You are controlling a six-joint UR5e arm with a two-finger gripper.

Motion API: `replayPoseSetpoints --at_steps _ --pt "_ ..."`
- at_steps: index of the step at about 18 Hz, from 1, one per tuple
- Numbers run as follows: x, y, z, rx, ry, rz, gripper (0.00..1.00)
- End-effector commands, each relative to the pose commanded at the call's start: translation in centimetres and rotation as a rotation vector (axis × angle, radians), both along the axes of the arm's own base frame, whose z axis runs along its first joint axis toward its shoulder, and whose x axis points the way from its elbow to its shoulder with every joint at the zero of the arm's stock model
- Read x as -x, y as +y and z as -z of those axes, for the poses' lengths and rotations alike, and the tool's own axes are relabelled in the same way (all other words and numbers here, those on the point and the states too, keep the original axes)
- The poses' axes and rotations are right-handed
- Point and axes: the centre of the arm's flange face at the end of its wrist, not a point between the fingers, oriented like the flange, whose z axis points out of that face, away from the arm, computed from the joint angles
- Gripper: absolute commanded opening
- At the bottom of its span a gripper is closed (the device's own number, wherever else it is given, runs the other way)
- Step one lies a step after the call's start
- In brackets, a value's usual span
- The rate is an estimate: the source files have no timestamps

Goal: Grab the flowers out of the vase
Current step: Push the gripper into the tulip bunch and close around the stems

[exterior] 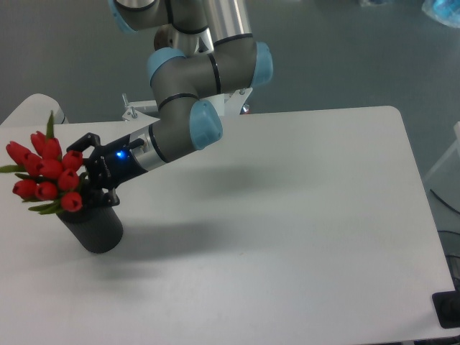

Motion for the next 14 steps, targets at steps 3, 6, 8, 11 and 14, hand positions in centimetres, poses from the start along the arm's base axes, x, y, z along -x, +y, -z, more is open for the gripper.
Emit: replayPoseSetpoints --at_steps 3,6,8,11,14 --pt "0.0 -0.1 -0.2 0.000 0.000 -0.003 0.10" --pt "0.4 -0.2 -0.6 0.003 -0.012 -0.018 0.08" --pt "0.7 -0.3 -1.1 -0.011 -0.032 -0.030 0.08" --pt "1.4 -0.8 -2.5 -0.032 -0.047 -0.057 0.08" --pt "1.7 -1.0 -3.4 -0.041 -0.064 -0.071 0.08"
